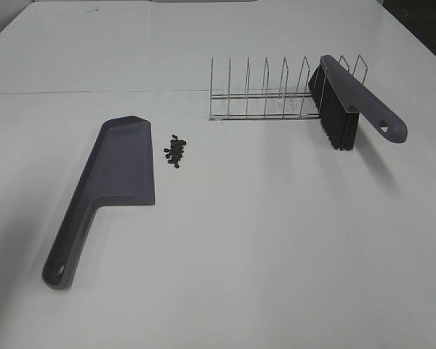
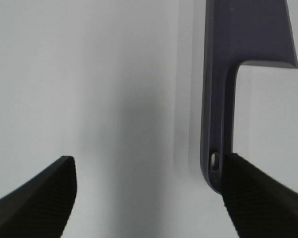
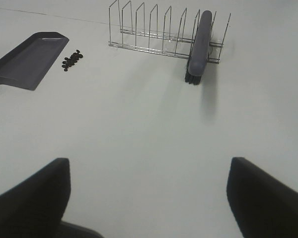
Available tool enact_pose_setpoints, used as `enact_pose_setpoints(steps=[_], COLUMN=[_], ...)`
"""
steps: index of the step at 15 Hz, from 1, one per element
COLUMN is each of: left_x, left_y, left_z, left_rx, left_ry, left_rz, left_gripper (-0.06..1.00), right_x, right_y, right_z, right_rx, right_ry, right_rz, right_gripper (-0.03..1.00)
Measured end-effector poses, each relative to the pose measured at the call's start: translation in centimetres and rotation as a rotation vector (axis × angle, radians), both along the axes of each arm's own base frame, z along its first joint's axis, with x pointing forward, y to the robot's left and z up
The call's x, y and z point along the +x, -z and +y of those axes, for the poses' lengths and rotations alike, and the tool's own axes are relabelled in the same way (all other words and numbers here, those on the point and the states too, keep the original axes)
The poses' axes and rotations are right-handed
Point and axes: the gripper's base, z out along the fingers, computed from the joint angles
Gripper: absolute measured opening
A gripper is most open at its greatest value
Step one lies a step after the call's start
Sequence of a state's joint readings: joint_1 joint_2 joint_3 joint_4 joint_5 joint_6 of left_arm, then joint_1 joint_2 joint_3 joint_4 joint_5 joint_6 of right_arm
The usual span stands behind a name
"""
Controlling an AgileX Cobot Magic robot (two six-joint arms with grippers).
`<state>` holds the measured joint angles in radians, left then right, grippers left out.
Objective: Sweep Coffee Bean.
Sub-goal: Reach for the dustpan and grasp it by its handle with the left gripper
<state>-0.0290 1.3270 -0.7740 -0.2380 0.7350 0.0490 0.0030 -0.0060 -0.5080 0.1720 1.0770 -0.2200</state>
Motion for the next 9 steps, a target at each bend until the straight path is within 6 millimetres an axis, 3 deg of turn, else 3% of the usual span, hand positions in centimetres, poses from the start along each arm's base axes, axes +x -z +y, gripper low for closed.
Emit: enact_pose_setpoints(steps=[2, 3, 9], left_x=[1.6, 3.2, 6.1], left_y=[0.5, 1.0, 4.1], left_z=[-1.1, -2.6, -6.9], left_rx=[-0.007, -0.018, 0.044], left_ry=[0.031, 0.049, 0.098], left_rz=[0.051, 0.082, 0.237], left_gripper=[0.73, 0.73, 0.73], right_x=[0.0, 0.0, 0.0], right_y=[0.0, 0.0, 0.0], right_z=[0.0, 0.0, 0.0], right_rx=[0.0, 0.0, 0.0], right_ry=[0.0, 0.0, 0.0], right_rz=[0.0, 0.0, 0.0], right_gripper=[0.73, 0.73, 0.73])
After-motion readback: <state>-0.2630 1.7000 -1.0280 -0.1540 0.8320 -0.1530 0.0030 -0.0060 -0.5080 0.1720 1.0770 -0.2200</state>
